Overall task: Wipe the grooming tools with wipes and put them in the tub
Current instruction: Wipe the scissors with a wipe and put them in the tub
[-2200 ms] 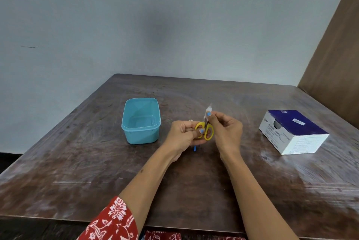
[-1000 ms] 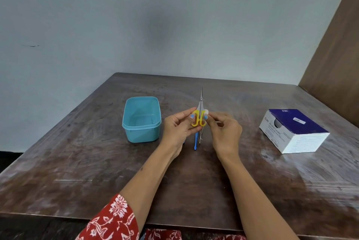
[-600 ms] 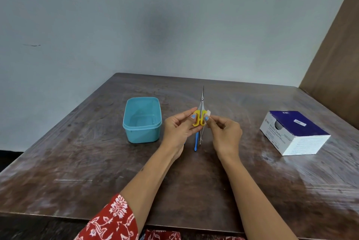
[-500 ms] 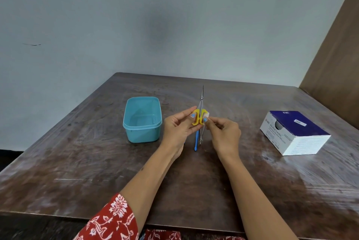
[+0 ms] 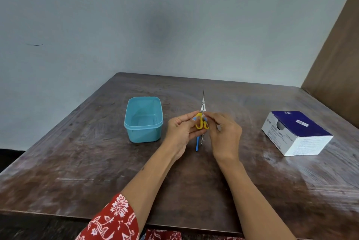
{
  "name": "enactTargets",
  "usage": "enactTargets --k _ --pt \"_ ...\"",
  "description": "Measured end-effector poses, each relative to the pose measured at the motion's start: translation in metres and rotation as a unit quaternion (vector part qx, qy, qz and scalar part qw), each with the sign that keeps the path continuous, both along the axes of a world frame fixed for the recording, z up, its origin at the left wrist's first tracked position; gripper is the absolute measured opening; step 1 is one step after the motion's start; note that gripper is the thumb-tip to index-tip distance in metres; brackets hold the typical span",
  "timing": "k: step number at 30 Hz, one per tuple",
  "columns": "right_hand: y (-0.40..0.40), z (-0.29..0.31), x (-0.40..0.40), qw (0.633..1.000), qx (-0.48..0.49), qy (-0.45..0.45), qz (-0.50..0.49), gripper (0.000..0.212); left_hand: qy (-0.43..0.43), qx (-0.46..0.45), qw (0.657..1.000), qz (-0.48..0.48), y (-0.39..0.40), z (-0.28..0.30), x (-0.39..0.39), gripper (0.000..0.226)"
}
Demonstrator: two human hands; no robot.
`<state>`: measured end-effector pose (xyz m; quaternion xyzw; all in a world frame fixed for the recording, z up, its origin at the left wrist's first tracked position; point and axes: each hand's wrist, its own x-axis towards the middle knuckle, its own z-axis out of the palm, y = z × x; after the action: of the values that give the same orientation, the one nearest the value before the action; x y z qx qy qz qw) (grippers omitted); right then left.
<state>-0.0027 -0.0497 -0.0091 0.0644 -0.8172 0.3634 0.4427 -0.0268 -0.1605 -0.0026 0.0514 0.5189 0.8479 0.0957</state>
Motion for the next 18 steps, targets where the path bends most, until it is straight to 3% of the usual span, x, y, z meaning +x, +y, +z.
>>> enactTargets --k 7,14,18 --pt "-0.0042 -0.0001 0.0052 0.998 0.048 -0.02 0.035 0.021 -0.008 0.026 0.999 0.024 -0.0031 0.0024 -0.0035 0.025" --pt "-0.0012 -0.0003 0.0055 1.0 0.02 0.009 0.002 0.02 -0.013 -0.009 1.0 -0.019 -0.0009 0.0021 0.0028 0.025" --pt "-0.0062 -0.0006 0.0068 0.999 0.029 0.002 0.016 0.016 -0.005 0.028 1.0 0.012 -0.0025 0.0041 0.0009 0.024"
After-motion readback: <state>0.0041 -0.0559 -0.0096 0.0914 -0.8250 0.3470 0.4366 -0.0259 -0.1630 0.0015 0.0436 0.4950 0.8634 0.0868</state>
